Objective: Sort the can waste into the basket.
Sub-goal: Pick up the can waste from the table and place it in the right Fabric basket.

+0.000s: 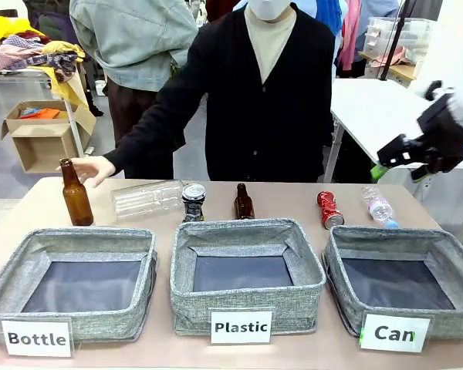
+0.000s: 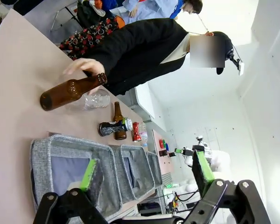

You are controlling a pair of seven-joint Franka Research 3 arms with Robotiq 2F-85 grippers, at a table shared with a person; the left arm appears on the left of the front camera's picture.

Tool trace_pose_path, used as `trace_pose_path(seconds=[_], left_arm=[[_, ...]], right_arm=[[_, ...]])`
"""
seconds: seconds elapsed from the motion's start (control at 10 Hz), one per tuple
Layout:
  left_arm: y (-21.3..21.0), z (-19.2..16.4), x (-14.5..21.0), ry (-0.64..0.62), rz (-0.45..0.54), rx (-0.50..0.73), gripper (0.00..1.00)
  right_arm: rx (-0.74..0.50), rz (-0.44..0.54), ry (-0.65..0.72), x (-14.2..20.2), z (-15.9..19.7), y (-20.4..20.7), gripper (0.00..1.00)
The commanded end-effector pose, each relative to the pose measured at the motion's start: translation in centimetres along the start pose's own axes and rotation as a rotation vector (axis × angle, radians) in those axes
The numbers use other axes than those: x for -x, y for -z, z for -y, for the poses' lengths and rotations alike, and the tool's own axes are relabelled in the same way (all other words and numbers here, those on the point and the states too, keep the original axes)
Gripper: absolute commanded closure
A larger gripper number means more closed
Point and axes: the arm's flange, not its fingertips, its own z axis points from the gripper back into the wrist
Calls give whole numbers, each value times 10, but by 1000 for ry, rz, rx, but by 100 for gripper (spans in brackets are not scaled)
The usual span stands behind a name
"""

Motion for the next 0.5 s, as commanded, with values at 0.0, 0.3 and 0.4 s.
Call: trace_pose_path(seconds=[0.0,0.3,0.4], left_arm=[[-2,0,0,21,-1,12,0],[-2,0,0,21,-1,12,0],[-2,0,0,21,-1,12,0]], right_arm=[[55,-109,27,-46,-19,39,0],[155,-190,61,-85,-28,99,0],[147,-226,53,-100,-26,125,0]])
